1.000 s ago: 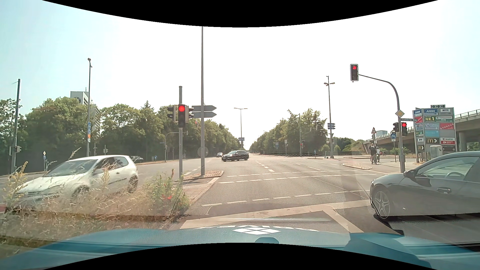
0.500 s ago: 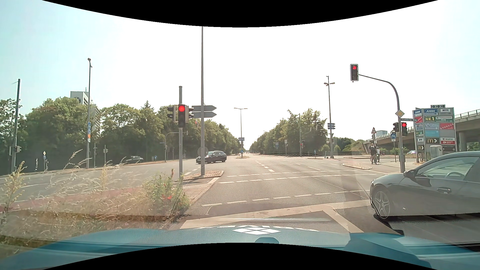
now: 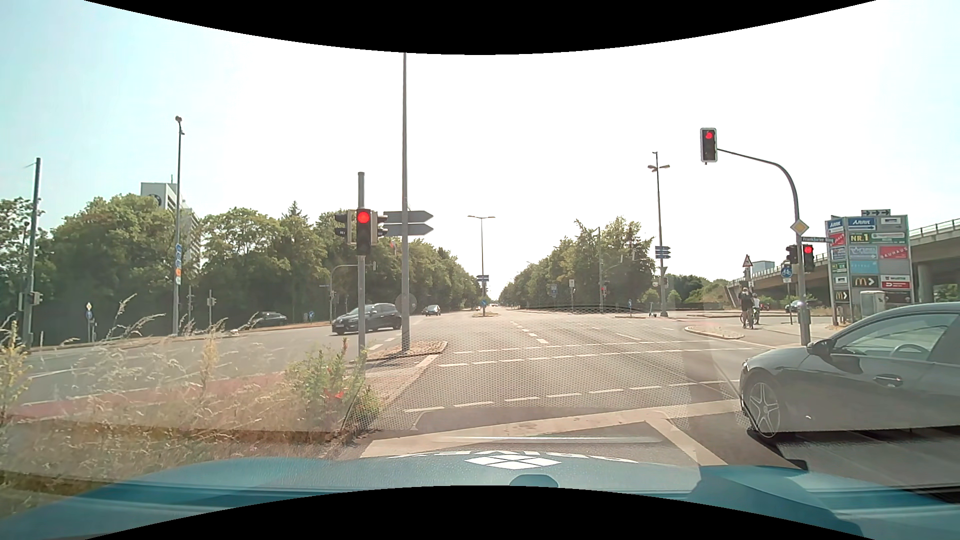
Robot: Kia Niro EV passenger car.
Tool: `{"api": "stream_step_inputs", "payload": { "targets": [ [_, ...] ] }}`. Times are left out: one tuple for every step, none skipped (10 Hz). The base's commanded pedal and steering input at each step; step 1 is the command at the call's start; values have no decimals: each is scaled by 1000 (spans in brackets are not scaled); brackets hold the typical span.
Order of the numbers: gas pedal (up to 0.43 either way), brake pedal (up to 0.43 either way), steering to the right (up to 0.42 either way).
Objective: Follow the waypoints while adhering to traffic rules and regulations
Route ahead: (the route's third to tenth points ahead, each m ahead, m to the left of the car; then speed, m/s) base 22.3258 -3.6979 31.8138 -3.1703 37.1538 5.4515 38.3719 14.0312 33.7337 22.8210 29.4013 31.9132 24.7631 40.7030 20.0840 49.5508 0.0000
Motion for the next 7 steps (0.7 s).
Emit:
{"api": "stream_step_inputs", "payload": {
  "targets": [
    [0,329,-3],
    [0,329,-3],
    [0,329,-3],
    [0,329,-3],
    [0,329,-3],
    [0,329,-3],
    [0,329,-3]
  ]
}}
